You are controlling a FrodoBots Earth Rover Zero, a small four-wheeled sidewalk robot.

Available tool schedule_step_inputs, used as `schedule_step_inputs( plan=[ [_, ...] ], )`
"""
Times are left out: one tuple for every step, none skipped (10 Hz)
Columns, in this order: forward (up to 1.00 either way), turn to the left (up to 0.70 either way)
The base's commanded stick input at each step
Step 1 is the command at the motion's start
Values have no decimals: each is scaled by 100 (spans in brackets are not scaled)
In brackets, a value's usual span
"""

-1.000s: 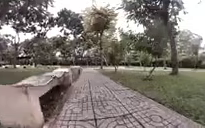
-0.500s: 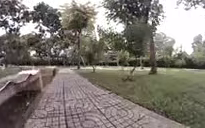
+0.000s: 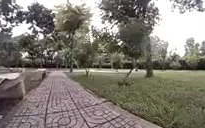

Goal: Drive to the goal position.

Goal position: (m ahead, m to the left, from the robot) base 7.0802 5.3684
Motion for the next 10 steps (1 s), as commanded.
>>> schedule_step_inputs(
  plan=[
    [70, 27],
    [70, 27],
    [70, 0],
    [70, 16],
    [70, 27],
    [70, 27],
    [70, 27],
    [70, 25],
    [70, 10],
    [70, 21]
  ],
)
